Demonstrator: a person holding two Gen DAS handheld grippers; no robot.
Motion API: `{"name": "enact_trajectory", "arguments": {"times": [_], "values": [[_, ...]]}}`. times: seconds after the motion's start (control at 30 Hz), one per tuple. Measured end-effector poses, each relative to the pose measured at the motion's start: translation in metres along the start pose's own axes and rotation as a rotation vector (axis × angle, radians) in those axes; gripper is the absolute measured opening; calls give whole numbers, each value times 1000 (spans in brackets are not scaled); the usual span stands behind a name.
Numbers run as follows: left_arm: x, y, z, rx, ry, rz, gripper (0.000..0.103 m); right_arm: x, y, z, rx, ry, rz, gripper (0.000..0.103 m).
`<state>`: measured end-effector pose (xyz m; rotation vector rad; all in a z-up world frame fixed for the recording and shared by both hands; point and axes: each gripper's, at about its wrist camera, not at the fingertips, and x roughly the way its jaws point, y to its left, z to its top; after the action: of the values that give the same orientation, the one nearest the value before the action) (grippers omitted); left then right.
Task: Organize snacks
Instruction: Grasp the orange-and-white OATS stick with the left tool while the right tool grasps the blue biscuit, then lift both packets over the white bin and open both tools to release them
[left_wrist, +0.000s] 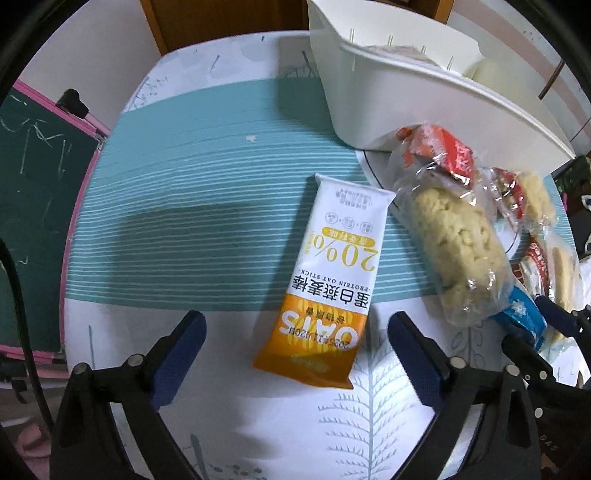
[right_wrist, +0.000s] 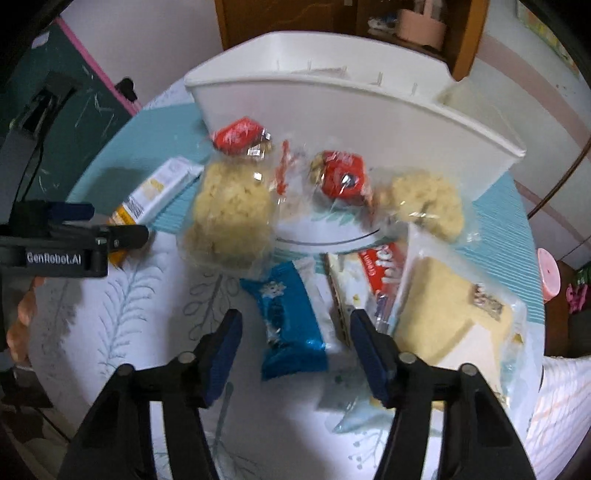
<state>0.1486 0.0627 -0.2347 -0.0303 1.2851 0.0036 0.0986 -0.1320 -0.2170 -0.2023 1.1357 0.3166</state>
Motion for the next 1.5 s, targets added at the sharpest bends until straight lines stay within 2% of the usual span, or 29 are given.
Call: {"name": "enact_trajectory", "arguments": {"times": [0.07, 0.1, 0.13, 0.17, 0.2, 0.23, 0.27, 0.33, 0.53, 0.73, 1.03, 1.27, 1.43, 1.5], "values": [[6, 1, 3, -7, 17, -8, 86, 0, 5, -1, -38, -15, -20, 50], [6, 0, 5, -7, 8, -1, 85, 1, 8, -1, -51, -18, -31, 48], [6, -1, 8, -7, 1, -1, 82, 1, 11, -1, -74, -25, -47, 40], [6, -2, 9, -8, -3, -1, 78, 3, 12, -2, -78, -12, -38, 33], [5, -2, 10, -9, -10, -1, 75, 4, 11, -3, -62, -11, -23, 33], [3, -2, 11, -6, -22, -3, 65, 6, 11, -3, -54, -10, -17, 32], [0, -4, 12, 0, -33, -5, 50, 6, 10, -4, -51, -12, -17, 31], [-2, -6, 13, 11, -41, -4, 41, 5, 9, -6, -45, -10, -10, 30], [-6, -5, 7, 18, -20, -30, 39, 2, 6, -5, -6, 22, 65, 29], [-34, -10, -10, 44, -63, -47, 39, -13, 16, -5, -41, 21, 65, 28], [-81, -13, -34, 85, -140, -108, 39, -62, 39, -9, -94, -72, 46, 28], [-146, -27, -24, 147, -284, -129, 39, -108, 39, 4, -86, -195, 38, 28], [-197, -24, -17, 170, -425, -73, 39, -145, 35, 19, -103, -308, 13, 28], [-212, -19, -14, 162, -451, -59, 39, -156, 32, 25, -101, -337, 8, 28]]}}
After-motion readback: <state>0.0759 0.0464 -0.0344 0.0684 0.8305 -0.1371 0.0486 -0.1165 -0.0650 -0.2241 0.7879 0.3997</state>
